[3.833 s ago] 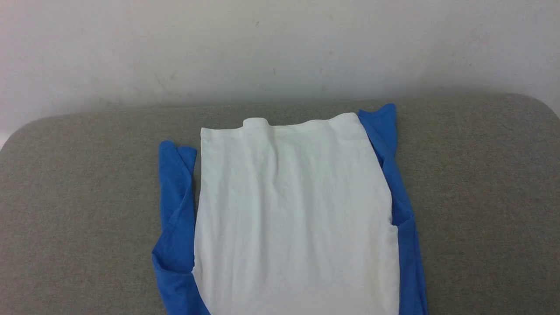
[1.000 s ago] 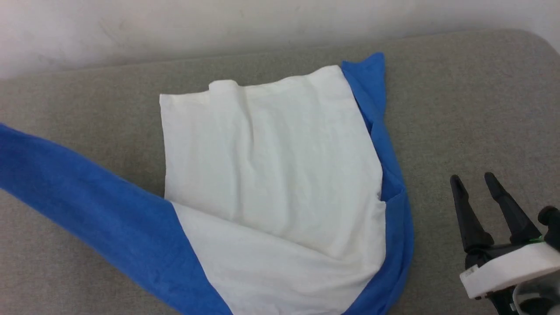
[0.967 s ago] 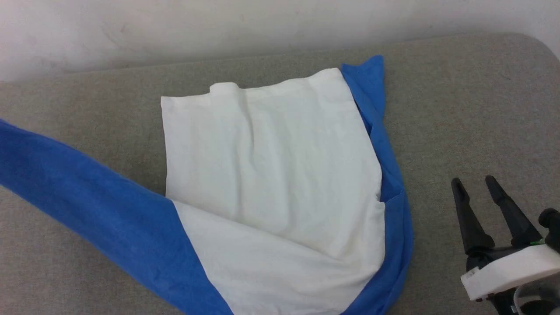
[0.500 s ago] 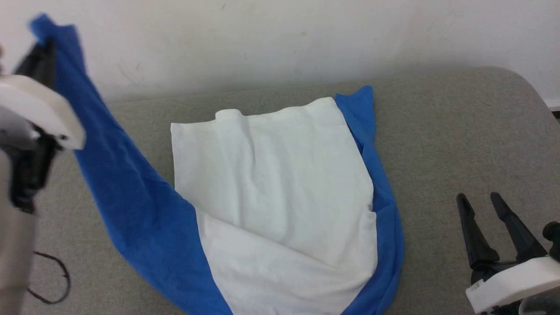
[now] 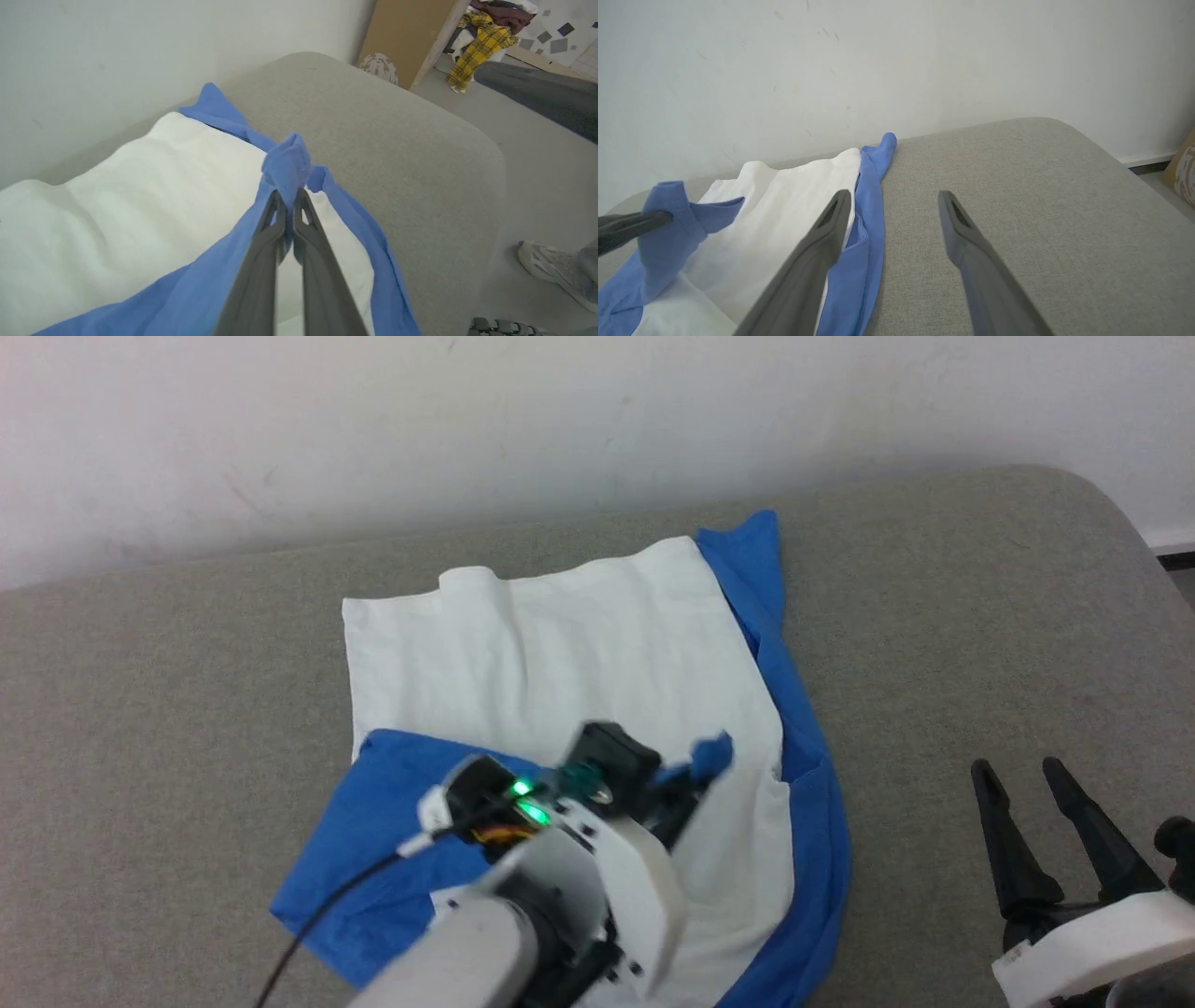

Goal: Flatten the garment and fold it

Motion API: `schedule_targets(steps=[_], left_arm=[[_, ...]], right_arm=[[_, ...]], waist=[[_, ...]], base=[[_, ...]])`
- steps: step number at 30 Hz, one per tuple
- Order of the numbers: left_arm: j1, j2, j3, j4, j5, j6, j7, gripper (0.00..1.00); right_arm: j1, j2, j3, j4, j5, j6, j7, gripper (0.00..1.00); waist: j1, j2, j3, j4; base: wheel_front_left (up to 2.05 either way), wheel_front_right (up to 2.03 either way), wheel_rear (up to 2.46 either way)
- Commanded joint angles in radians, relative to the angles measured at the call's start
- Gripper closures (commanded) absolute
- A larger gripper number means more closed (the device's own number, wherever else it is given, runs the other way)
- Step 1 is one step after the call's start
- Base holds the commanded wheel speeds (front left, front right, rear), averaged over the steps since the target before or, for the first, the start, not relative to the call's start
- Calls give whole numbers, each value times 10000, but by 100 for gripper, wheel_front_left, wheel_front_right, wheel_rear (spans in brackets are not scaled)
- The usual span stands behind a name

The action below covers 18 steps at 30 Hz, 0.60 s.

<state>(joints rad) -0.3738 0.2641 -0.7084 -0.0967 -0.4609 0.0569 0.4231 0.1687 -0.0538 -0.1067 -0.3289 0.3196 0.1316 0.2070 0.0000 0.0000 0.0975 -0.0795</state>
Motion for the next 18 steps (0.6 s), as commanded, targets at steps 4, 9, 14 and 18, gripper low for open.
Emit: schedule_targets(steps=[4,9,14,18], left_arm=[[171,-735,-1068,989,233,-523,-156,100],[115,-1512,-2084,2214,352,-1103,-494,100],[117,-1877,-2709,3493,443,-1301,-1054,100],[191,-2014,-2679,4385,250,-1251,-1764,0]], right_arm=[[-116,34,7,-108,10,-9,82,0],[-292,34,20,-198,-46,-9,196,0],[-354,35,68,-182,-48,-9,245,0],[-409,35,169,-126,11,-9,207,0]], waist=[[0,0,342,12],[0,0,710,25],[0,0,889,87],[0,0,849,139]], base=[[0,0,0],[0,0,0],[0,0,0],[0,0,0]])
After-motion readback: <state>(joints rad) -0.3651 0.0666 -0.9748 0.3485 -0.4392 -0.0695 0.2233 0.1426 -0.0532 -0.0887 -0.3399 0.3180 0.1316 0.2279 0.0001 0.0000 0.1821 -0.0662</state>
